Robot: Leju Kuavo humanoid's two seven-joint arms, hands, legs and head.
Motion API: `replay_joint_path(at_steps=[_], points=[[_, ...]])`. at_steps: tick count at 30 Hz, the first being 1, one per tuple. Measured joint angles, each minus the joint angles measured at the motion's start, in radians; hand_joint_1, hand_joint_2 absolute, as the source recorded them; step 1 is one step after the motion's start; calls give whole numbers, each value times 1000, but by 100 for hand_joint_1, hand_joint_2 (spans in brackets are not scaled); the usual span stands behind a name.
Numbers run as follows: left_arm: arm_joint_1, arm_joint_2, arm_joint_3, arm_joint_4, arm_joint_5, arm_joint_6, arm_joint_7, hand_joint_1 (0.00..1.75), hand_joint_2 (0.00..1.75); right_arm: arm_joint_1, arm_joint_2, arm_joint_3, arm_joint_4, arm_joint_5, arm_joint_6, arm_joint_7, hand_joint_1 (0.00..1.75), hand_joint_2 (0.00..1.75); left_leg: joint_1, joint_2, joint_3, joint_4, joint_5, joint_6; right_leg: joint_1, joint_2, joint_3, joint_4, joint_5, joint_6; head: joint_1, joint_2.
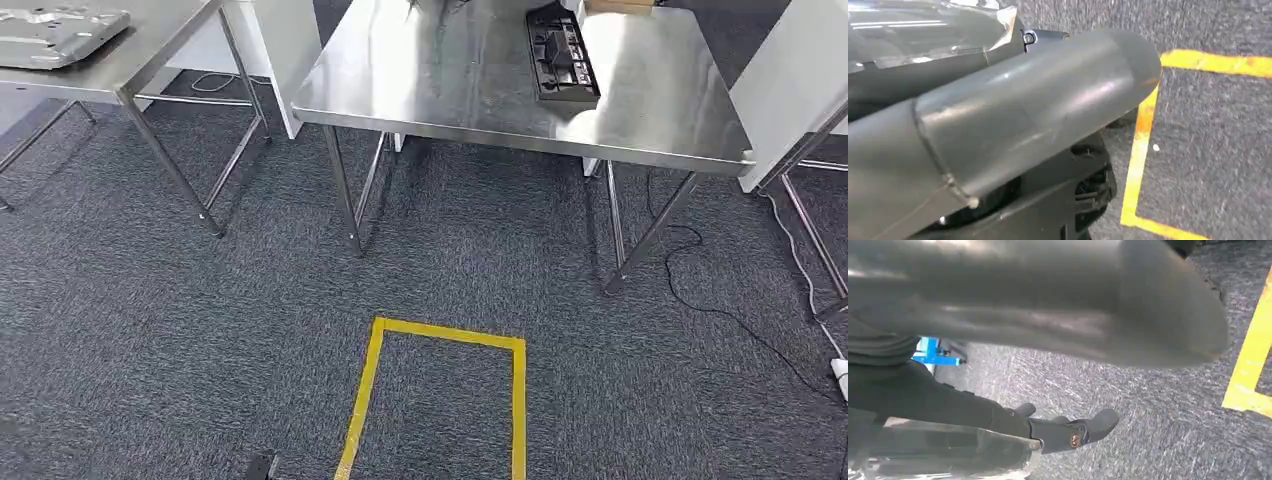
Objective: Take the parts from the cabinet and place them on the table.
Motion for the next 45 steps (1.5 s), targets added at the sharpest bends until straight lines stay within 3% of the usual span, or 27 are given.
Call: replay_joint_path(at_steps=[2, 5, 6, 7, 9, 11, 12, 13, 15, 17, 20, 22, 23, 24, 26, 27, 28, 32, 34, 36, 37, 38, 40, 41, 42, 43, 45], points=[[1, 0, 0, 0, 5, 0, -3, 0, 0, -1, 1, 0, 1, -6, -5, -5, 0, 0, 5, -3, -14, 10, -6, -15, -11, -2, -11, -8, 21, -28, 2, 0], [1, 0, 0, 0, 7, -5, -5, 0, 0, 2, 1, 0, 2, -8, -8, -8, 0, 0, 8, -6, -74, 186, -168, -29, -6, -4, -31, -7, 45, -44, -12, 0], [1, 0, 0, 0, 7, -7, -7, 0, 0, 5, 2, 0, 2, -9, -8, -8, 0, 0, 8, -7, -101, 275, -207, -32, -3, -5, -44, -5, 53, -45, -13, 0], [1, 0, 0, 0, 7, -8, -7, 0, 0, 7, 2, 0, 2, -10, -8, -8, 0, 0, 8, -7, -107, 316, -214, -32, -1, -5, -54, -2, 58, -43, -13, 0], [1, 0, 0, 0, 7, -8, -7, 0, 0, 8, 2, 0, 2, -10, -8, -8, 0, 0, 8, -7, -52, 259, -173, -26, 1, -5, -72, 7, 66, -39, -14, 0], [-2, 0, 0, 0, 9, -8, -10, 0, 0, 8, 3, 0, 2, -10, -8, -9, 0, 0, 6, -8, 84, 61, -115, -12, 3, -3, -86, 19, 71, -37, -14, 0], [-6, 1, 0, 0, 9, -8, -12, 0, 0, 8, 5, 0, 2, -8, -8, -10, 0, 0, 3, -11, 121, -2, -132, -5, 7, -3, -92, 24, 73, -33, -14, 0], [-6, 1, 0, 0, 9, -8, -13, 0, 0, 8, 5, 0, 2, -7, -9, -11, 0, 0, -2, -12, 110, 13, -107, -1, 7, -4, -92, 23, 79, -24, -10, 0], [-7, 1, 0, 0, 10, -8, -13, 0, 0, 6, 6, 0, 2, -6, -11, -11, 0, 0, -7, -12, 106, 7, -110, 7, 6, -5, -95, 24, 86, -13, -13, 0], [-8, 0, 0, 0, 11, -8, -13, 0, 0, 7, 8, 0, 3, -6, -13, -11, 0, 0, 4, -8, 100, -11, -88, 27, 8, -5, -103, 27, 88, 0, -12, 0], [-10, -2, 0, 0, 12, -8, -13, 0, 0, 7, 6, 0, 3, -6, -14, -11, 0, 0, 1, -5, 72, -11, -64, 41, 4, -4, -169, 185, -31, -14, -1, 0], [-10, -2, 0, 0, 15, -6, -12, 0, 0, 8, 6, 0, 3, -6, -14, -11, 0, 0, -1, -2, 47, -9, -48, 42, 0, -4, -215, 331, -90, -9, 0, 0], [-10, -2, 0, 0, 18, 1, -11, 0, 0, 9, 6, 0, 3, -5, -13, -11, 0, 0, -2, -2, 39, -8, -43, 41, -2, -4, -211, 342, -87, -3, 0, 0], [-9, -2, 0, 0, 22, 19, -4, 0, 0, 9, 5, 0, 3, -3, -10, -13, 0, 0, -2, -1, 26, -6, -35, 38, -4, -4, -165, 290, -59, 14, 0, 0], [-9, -2, 0, 0, 28, 29, -3, 0, 0, 7, 4, 0, 3, -1, -7, -13, 0, 0, -1, -1, 12, 1, -27, 32, -6, -5, -51, 115, -8, 29, 1, 0], [-9, -2, 0, 0, 28, 33, -3, 0, 0, 4, 4, 0, 3, 1, -6, -13, 0, 0, -2, -1, 8, 7, -23, 27, -7, -5, 10, 19, -7, 25, 3, 0], [-8, -2, 0, 0, 28, 34, -3, 0, 0, 0, 4, 0, 3, 3, -5, -13, 0, 0, -7, -1, 0, 10, -19, 21, 1, -3, 27, 0, -9, 12, 3, 0], [-7, -2, 0, 0, 29, 24, -20, 0, 0, 2, 5, 0, 3, 13, -3, -13, 0, 0, -1, -11, -9, 13, -6, -7, -8, -10, -1, -5, 7, -25, -3, 0], [-7, -2, 0, 0, 29, 22, -21, 0, 0, 1, 5, 0, 3, 14, -3, -13, 0, 0, 4, -12, -40, 93, -93, -16, -8, -21, -10, -5, 18, -42, -14, 0], [-7, -2, 0, 0, 29, 22, -9, 0, 0, 6, 6, 0, 4, 15, 12, -13, 0, 0, 7, -12, -103, 268, -188, -27, -4, -35, -21, -3, 24, -45, -14, 0], [-6, -2, 0, 0, 29, 22, 3, 0, 0, 8, 6, 0, 4, 15, 23, -13, 0, 0, 8, -12, -116, 318, -197, -30, -4, -42, -23, -2, 26, -43, -14, 0], [-4, -2, 0, 0, 27, 22, 13, 0, 0, 9, 6, 0, 5, 15, 32, -14, 0, 0, 9, -11, -104, 309, -181, -30, -4, -49, -22, 0, 27, -42, -14, 0], [-3, -1, -3, 0, 20, 22, 23, 0, 0, 11, 6, 0, 5, 14, 45, -21, 0, 0, 9, 0, -19, 176, -105, -27, -4, -64, -22, 6, 27, -40, -15, 0], [-4, -1, -10, 0, 19, 22, 25, 0, 0, 11, 6, 0, 5, 13, 51, -26, 0, 0, 9, 28, 38, 77, -66, -22, -3, -72, -21, 10, 25, -39, -15, 0], [-5, -1, -15, 0, 19, 22, 27, 0, 0, 11, 5, 0, 5, 13, 52, -29, 0, 0, 0, 75, 68, 30, -80, -17, 5, -79, -26, 12, 22, -32, -15, 0], [-6, 0, -16, 0, 18, 23, 28, 0, 0, 12, 5, 0, 5, 13, 52, -30, 0, 0, -7, 70, 60, 29, -72, -3, 8, -88, -29, 13, 24, -29, -15, 0], [-6, 0, -17, 0, 18, 23, 29, 0, 0, 12, 5, 0, 5, 13, 52, -31, 0, 0, -8, 56, 54, 23, -76, 1, 11, -99, -26, 16, 22, -24, -13, 0]])
